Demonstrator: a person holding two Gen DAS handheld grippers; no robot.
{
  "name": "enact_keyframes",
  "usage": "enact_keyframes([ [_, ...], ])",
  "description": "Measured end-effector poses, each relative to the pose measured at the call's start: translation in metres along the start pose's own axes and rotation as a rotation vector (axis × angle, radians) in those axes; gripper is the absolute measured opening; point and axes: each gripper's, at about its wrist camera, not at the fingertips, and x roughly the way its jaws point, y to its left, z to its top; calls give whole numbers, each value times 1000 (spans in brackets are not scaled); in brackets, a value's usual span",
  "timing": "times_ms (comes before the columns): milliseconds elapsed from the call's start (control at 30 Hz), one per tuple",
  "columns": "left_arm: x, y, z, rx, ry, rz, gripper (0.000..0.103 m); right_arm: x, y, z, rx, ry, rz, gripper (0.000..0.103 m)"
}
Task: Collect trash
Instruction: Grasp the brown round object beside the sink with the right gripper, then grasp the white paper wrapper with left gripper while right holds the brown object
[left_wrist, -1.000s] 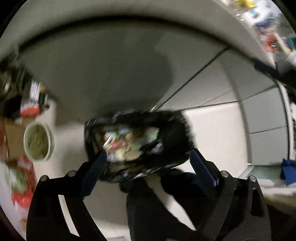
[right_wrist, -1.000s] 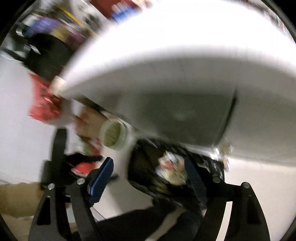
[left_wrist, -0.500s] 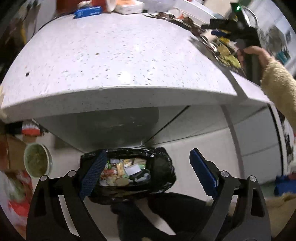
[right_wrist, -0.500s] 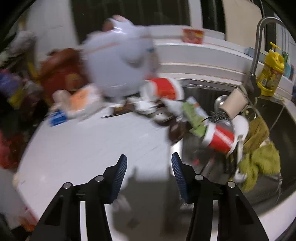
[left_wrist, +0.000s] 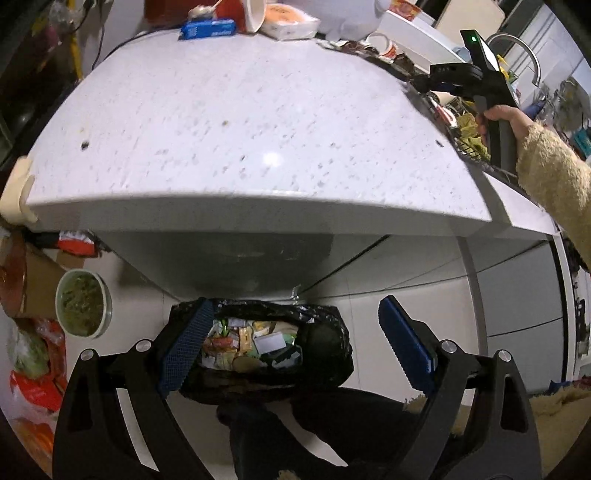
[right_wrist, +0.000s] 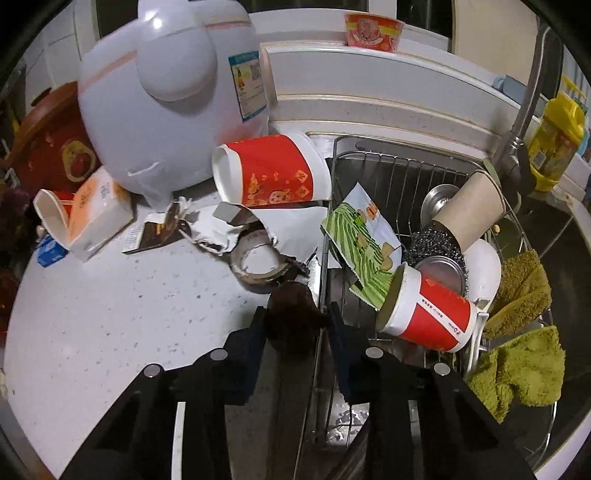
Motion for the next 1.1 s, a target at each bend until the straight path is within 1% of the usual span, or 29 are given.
enact_keyframes([
  [67,-6,-5,12,4,-18,-37,89,-10,-2,-2,11,-20,15,32],
  [100,-9,-7,18,1,-27,-55,89,-21,-6,-3,34,-37,51,32],
  [167,-15,-14,46,-18,-67,-129,89,-41,-7,-7,50,-69,90,32],
  [200,-15,-18,59,-18,-85,-151,89,-56,-10,-12,63,-91,119,32],
  [267,-10,-30,91,-8,-107,-148,89,-79,-14,-21,86,-118,169,32],
  [367,11,-58,150,0,-111,-156,89,-110,-23,-42,119,-145,223,32],
  [400,20,-67,168,-6,-111,-169,89,-119,-26,-49,127,-153,235,32],
  [433,33,-79,191,-25,-103,-183,89,-129,-30,-59,144,-160,248,32],
  [467,47,-91,215,-68,-91,-205,89,-137,-35,-68,162,-165,261,32],
  [500,53,-97,225,-89,-89,-216,89,-144,-40,-76,179,-172,271,32],
  [533,67,-112,248,-119,-93,-242,89,-150,-45,-82,193,-174,276,32],
  [567,74,-121,260,-129,-96,-247,89,-154,-49,-87,202,-176,279,32],
  [600,86,-133,279,-150,-104,-235,89,-160,-54,-95,210,-180,280,32],
  [667,104,-148,303,-192,-110,-201,89,-167,-60,-105,217,-184,276,32],
  [767,132,-155,327,-285,-73,-193,89,-176,-74,-118,239,-192,280,32],
  [867,149,-152,338,-368,-59,-170,89,-183,-90,-126,261,-200,283,32],
  [933,161,-150,343,-406,-40,-163,89,-185,-100,-130,267,-206,269,32],
  [1000,171,-149,347,-423,-16,-155,88,-185,-110,-133,288,-208,270,33],
  [1067,179,-148,350,-430,-2,-153,71,-185,-118,-135,301,-211,268,32],
  [1100,181,-149,351,-424,6,-143,50,-185,-120,-136,301,-212,268,32],
])
